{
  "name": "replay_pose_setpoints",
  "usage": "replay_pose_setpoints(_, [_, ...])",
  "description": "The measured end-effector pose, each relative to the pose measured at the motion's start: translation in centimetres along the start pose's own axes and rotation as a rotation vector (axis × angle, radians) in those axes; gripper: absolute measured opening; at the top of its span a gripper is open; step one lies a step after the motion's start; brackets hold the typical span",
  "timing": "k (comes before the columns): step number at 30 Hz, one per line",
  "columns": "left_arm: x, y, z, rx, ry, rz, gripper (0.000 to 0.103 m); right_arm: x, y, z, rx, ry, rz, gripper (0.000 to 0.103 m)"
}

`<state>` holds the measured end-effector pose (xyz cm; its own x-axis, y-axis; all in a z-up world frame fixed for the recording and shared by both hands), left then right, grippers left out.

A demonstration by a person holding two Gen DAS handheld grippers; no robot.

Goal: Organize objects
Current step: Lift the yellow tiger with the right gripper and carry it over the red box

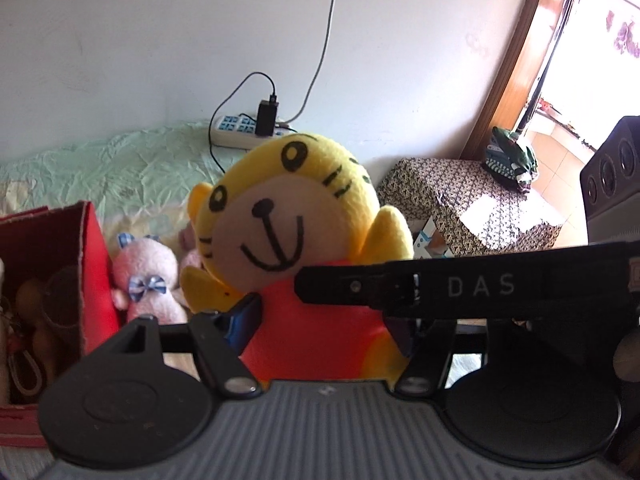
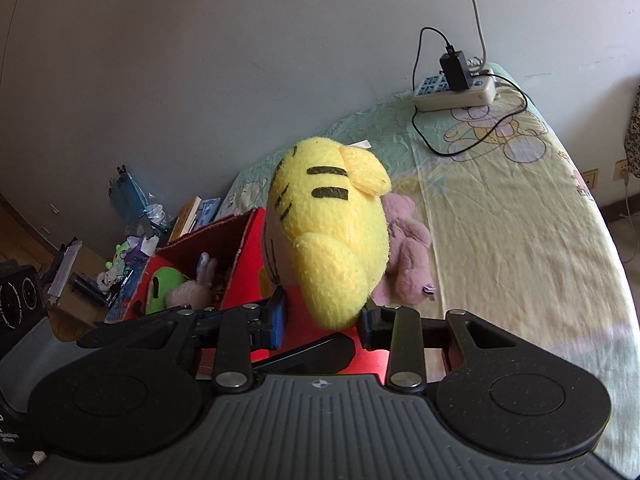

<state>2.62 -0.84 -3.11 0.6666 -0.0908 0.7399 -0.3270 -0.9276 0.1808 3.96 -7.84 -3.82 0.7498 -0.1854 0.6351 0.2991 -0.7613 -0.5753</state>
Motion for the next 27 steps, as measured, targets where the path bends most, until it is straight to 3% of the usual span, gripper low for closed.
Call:
replay_pose_setpoints(13, [1.5,-7.7,-7.3,-0.007,0.146,-0.021,0.064,1.1,-8.7,3.6,0.034,0.072,-0.071,0.036])
replay_pose_setpoints(20, [1.7,-11.8,-9.0,0.0,0.159,-0.036,0.064,0.8,-11.6,6.4,0.024,0.072,-0.08,0.036])
replay_pose_setpoints(27, [0.6,-15.4,-9.0,0.0,0.124,-0.039,0.064,-0.4,-13.1,9.6,-0.038,0.04,-0.103,0.036])
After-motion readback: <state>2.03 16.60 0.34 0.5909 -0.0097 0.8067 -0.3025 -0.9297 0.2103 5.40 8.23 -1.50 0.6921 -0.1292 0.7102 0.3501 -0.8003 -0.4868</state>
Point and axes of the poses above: each gripper's, at about its wrist camera, not at the fingertips, and z roughly the way its jaws point, y to its right, x to its top, the point moved 6 cm from there along z, roughly the way its jaws point, and after that the axes turned 4 degrees about x, right-handed, at the moved point
